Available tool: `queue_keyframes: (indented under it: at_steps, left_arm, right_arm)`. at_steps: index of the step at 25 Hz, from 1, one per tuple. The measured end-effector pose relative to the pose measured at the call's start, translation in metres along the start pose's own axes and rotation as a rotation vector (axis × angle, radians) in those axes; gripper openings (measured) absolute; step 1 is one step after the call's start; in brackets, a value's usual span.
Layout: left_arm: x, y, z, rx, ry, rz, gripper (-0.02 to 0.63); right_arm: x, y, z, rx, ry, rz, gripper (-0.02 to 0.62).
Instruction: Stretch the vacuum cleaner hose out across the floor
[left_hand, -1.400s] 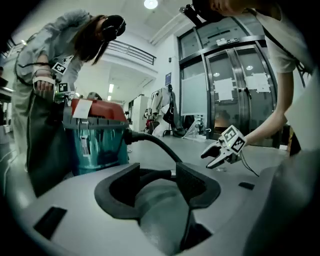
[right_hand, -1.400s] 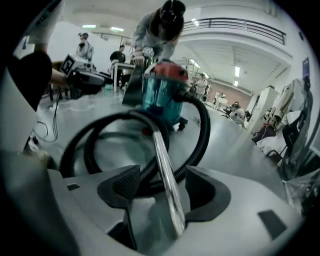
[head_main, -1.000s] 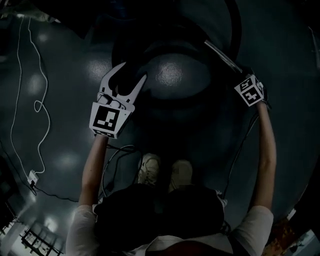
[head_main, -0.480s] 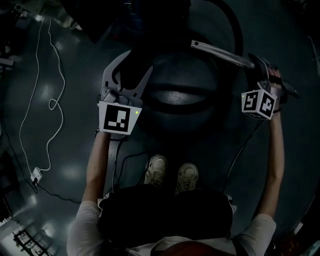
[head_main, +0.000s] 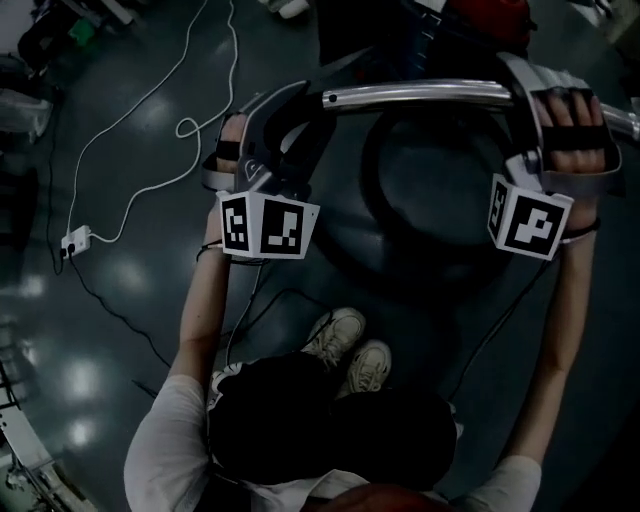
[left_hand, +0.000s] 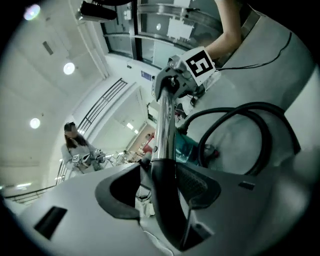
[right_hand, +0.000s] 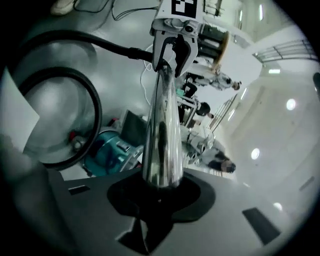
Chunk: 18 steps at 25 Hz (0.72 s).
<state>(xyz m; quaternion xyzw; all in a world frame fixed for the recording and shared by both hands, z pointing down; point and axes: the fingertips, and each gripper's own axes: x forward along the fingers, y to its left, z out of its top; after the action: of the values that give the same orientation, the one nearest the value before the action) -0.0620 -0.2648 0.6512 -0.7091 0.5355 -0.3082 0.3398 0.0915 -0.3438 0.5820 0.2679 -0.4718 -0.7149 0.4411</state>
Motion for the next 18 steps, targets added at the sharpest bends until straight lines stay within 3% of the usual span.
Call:
queue_keyframes:
  at_steps: [3,5,8,10,13,15,18]
  left_arm:
    - [-0.035,0.011,-0.033,-0.067,0.035,0.028,0.207]
    - [-0.058,0.018,-0.06,-0.13,0.111,0.053,0.206]
    - [-0.095,0.02,-0.123,-0.337,0.245,0.083,0.158]
    - [-0.121,0.015,-0.162,-0.444,0.324,0.136,0.16]
    - [-0.156,0.024,-0.204,-0.524,0.428,0.244,0.16]
    - [-0.182,0.042,-0.237,-0.589,0.504,0.342,0.16]
    - [-0.22,0.054,-0.301,-0.776,0.613,0.466,0.16]
  right_arm:
    - [0.018,-0.04,0.085,-0.059,-0.176,-0.088,0.117]
    - [0.024,-0.064,0.15,-0.089,-0.308,-0.143,0.118]
    - [0.035,-0.079,0.242,-0.175,-0.482,-0.22,0.119]
    - [0.042,-0.083,0.292,-0.148,-0.573,-0.263,0.152]
    - [0.051,-0.109,0.327,0.126,-0.569,-0.387,0.257]
    - [0.057,-0.129,0.321,0.383,-0.512,-0.461,0.258]
    - [0.066,-0.118,0.305,0.709,-0.513,-0.402,0.258]
